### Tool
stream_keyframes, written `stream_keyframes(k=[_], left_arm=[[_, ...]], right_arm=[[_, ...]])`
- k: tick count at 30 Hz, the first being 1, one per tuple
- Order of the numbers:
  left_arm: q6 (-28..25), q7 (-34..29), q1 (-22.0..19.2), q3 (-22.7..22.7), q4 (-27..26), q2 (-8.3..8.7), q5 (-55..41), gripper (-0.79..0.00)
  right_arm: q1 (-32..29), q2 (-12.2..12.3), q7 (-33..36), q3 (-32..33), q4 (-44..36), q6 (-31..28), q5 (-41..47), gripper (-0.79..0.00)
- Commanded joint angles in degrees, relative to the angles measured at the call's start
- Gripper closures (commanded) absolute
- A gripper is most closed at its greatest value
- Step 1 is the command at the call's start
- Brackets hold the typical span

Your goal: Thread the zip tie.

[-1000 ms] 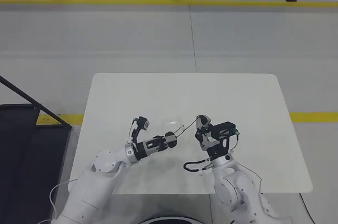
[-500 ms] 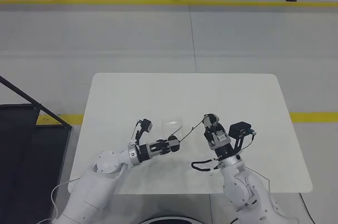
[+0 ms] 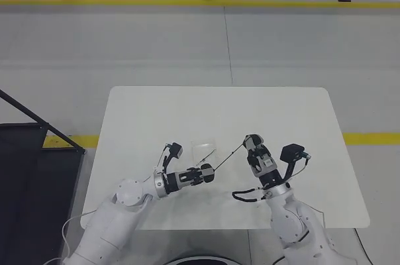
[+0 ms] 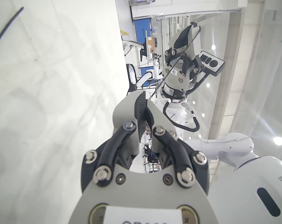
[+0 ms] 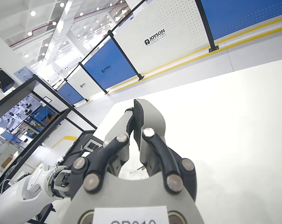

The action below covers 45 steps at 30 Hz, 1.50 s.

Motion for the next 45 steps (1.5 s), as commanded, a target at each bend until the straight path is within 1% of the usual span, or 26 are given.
stream_keyframes(k=[1, 5, 6, 8, 9, 10, 11, 15, 18, 21, 26, 29, 32, 33, 34, 43, 45], left_arm=[[-0.1, 0.0, 0.0, 0.0, 0.0, 0.03, 0.0, 0.000], [-0.6, 0.6, 0.1, -0.1, -0.2, 0.03, -0.9, 0.000], [-0.9, 0.7, 0.2, -0.1, -0.4, 0.03, -1.4, -0.031], [-1.4, 0.7, 0.3, -0.3, -0.7, 0.06, -1.9, -0.209], [-1.8, 1.1, 0.4, -0.5, -0.9, 0.07, -2.2, -0.354], [-2.1, 1.3, 0.6, -0.7, -1.2, 0.08, -2.7, -0.600], [-2.3, 1.5, 0.8, -0.9, -1.4, 0.11, -3.2, -0.782], [-3.6, 2.0, 1.7, -2.4, -2.7, 0.35, -4.9, -0.785], [-4.6, 2.0, 2.6, -4.0, -3.6, 0.68, -5.9, -0.785], [-5.9, 2.0, 4.0, -6.0, -4.8, 1.04, -7.6, -0.785], [-8.2, 1.5, 6.6, -10.3, -6.4, 1.72, -12.0, -0.785], [-9.3, 0.9, 8.1, -12.8, -7.0, 2.14, -14.2, -0.785], [-9.8, 0.8, 9.5, -15.0, -7.6, 2.46, -16.2, -0.785], [-9.8, 0.7, 9.9, -15.6, -7.8, 2.55, -16.7, -0.785], [-9.8, 0.6, 10.3, -16.0, -7.9, 2.63, -17.2, -0.785], [-9.8, 0.6, 10.3, -16.0, -7.9, 2.63, -17.2, -0.785], [-9.8, 0.6, 10.3, -16.0, -7.9, 2.63, -17.2, -0.785]], right_arm=[[-0.1, 0.0, 0.1, 0.0, 0.0, 0.1, -0.1, 0.000], [0.4, 0.0, 2.8, -0.5, -0.5, 1.1, -3.5, 0.000], [0.6, 0.0, 4.0, -0.9, -0.7, 1.6, -4.9, 0.000], [1.3, -0.1, 6.4, -1.7, -1.2, 3.3, -7.5, 0.000], [1.6, -0.1, 7.8, -2.2, -1.4, 4.2, -9.2, 0.000], [2.0, -0.1, 9.2, -2.8, -1.8, 5.2, -10.7, 0.000], [2.2, -0.2, 10.1, -3.2, -2.0, 6.7, -11.8, 0.000], [2.9, -0.5, 13.5, -4.8, -3.2, 11.5, -15.9, 0.000], [3.0, -0.6, 15.8, -5.5, -4.4, 13.8, -18.2, 0.000], [3.2, -0.6, 19.9, -5.7, -6.4, 15.9, -21.6, 0.000], [3.7, -0.3, 32.8, -6.0, -11.1, 18.3, -29.5, 0.000], [4.4, -0.1, 42.5, -6.3, -13.4, 18.3, -33.7, 0.000], [6.0, -0.1, 52.6, -6.8, -14.7, 17.3, -35.7, 0.000], [6.6, -0.1, 55.0, -7.0, -15.0, 17.3, -36.4, 0.000], [7.0, -0.2, 56.1, -7.2, -15.3, 17.6, -37.3, 0.000], [7.0, -0.2, 56.1, -7.2, -15.3, 17.6, -37.3, 0.000], [6.6, -0.1, 55.6, -7.6, -15.3, 16.1, -37.3, 0.000]])
